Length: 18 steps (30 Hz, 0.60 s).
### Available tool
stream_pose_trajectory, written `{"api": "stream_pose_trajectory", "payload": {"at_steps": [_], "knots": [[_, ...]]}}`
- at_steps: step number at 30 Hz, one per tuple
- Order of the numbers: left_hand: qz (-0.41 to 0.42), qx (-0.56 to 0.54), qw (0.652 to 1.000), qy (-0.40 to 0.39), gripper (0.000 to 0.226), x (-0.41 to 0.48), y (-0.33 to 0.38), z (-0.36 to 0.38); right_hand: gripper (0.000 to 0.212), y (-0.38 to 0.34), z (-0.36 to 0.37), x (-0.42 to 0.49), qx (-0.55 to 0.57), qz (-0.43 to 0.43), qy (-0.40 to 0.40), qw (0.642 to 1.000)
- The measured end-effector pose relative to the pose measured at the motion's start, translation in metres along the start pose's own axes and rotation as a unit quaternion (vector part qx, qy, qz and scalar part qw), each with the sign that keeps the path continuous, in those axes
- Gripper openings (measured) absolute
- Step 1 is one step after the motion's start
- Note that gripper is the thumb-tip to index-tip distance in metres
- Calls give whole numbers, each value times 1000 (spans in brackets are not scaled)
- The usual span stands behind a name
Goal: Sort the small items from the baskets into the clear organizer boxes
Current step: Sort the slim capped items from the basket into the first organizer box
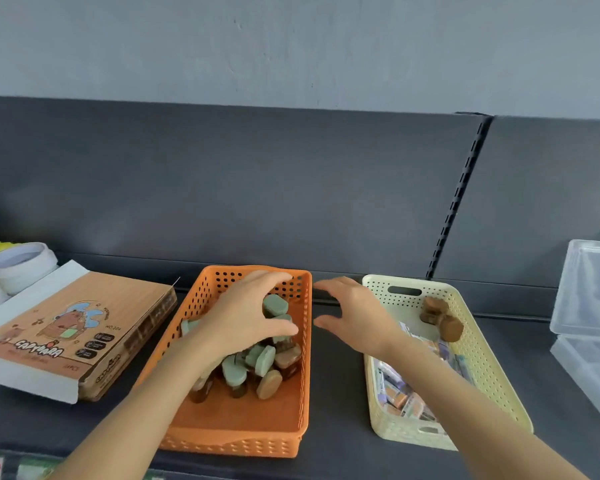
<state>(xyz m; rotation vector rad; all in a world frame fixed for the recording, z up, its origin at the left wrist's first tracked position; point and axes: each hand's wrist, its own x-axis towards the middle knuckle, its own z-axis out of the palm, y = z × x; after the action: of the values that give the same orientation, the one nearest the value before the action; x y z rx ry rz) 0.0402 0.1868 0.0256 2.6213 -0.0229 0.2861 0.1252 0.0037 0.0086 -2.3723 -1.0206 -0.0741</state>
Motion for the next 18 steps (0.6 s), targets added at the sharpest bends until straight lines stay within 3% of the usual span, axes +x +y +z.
{"api": "stream_pose_trajectory", "payload": {"at_steps": [11, 18], "knots": [[81, -20, 994, -75, 66, 57, 77, 76, 52, 84, -50, -62, -31, 175, 42, 983], [93, -12, 985, -144, 62, 102, 113, 128, 24, 128, -74, -79, -10, 210, 75, 975]]}}
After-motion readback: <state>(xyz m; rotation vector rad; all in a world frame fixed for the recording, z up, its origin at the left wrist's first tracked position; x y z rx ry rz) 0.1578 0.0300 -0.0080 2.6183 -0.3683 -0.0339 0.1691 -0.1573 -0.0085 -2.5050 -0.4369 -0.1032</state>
